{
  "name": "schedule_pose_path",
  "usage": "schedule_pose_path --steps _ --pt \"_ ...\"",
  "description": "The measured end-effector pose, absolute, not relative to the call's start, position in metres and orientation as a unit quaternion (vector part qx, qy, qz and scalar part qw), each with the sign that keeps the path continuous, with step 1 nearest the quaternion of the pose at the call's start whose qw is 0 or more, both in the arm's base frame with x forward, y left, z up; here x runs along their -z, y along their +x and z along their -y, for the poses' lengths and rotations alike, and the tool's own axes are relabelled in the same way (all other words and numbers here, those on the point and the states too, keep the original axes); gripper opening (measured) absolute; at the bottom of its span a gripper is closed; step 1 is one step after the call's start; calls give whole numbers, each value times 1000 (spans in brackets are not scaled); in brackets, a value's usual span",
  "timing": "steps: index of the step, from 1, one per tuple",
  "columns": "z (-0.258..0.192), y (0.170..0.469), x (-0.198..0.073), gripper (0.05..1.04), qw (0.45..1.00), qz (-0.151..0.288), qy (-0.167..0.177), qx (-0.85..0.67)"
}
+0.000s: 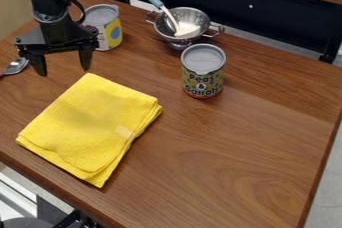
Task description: Moved the yellow cloth to the bottom right corner of the table.
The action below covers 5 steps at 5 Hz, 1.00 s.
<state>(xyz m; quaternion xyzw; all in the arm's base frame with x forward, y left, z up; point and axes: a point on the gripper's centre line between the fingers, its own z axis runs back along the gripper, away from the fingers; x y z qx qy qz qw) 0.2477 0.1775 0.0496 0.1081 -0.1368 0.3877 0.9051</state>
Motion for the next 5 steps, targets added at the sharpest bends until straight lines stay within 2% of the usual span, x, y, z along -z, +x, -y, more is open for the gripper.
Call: schedule_pose_path --steps 2,4,5 --pt "-166 237 -33 964 929 99 100 -343" --pt "-142 227 -13 412 938 121 101 -309" --pt "-135 229 -6 182 948 133 93 -273"
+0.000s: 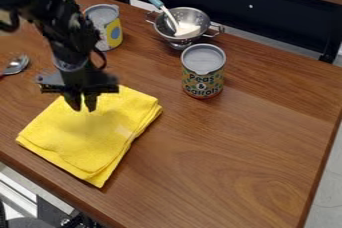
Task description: Moved the yellow cloth to the bottom right corner of the table.
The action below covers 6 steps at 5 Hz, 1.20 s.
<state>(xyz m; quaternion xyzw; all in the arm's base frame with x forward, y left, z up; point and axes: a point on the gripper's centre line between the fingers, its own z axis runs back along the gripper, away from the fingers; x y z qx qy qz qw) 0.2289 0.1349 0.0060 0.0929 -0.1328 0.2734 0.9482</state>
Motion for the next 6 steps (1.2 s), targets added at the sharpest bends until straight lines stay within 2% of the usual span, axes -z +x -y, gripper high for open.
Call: schedule_pose_path --steps 1,2,3,5,6 --pt "-132 232 -6 62 977 109 72 -171" --pt "-140 234 -3 53 992 83 42 -87" --pt "-149 236 -1 53 996 36 29 -76" --pt "-153 237 1 53 995 32 52 -77" --pt "-145 234 10 53 997 45 40 -55"
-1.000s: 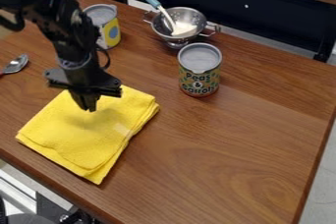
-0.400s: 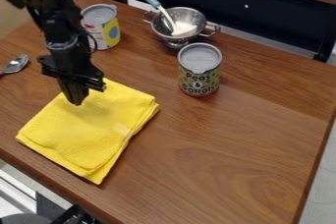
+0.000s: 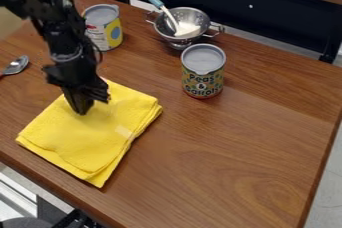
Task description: Moved the yellow cloth to the bottom right corner of the table.
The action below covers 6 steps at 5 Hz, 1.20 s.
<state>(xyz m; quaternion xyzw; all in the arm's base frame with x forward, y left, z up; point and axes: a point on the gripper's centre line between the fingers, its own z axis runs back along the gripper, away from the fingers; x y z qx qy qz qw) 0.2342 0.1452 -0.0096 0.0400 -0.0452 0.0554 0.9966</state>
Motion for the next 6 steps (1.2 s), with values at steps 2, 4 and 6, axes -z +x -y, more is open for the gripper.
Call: schedule_pose_path --steps 2,4,6 --pt "-134 233 22 53 992 65 43 -95" --pt "-122 230 23 53 986 81 56 -136" --pt "-91 227 22 53 971 23 26 -238"
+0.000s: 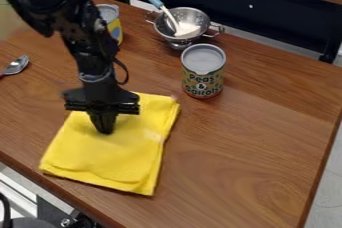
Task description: Moved the yellow cloth to the bottom right corner of the table.
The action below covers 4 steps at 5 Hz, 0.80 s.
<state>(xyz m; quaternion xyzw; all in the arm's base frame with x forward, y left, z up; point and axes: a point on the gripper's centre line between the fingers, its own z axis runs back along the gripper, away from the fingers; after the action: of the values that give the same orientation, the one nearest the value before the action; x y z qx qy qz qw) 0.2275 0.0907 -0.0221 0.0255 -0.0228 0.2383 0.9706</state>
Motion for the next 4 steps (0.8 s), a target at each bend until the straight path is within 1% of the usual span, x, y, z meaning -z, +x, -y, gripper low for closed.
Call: schedule_pose_path --steps 1,2,3,4 --pt "-74 227 23 53 950 15 27 -310" --pt "-61 228 20 53 905 -4 19 -425" --pt "-55 235 18 53 846 -22 19 -533" --pt "-48 230 17 53 791 -39 33 -610"
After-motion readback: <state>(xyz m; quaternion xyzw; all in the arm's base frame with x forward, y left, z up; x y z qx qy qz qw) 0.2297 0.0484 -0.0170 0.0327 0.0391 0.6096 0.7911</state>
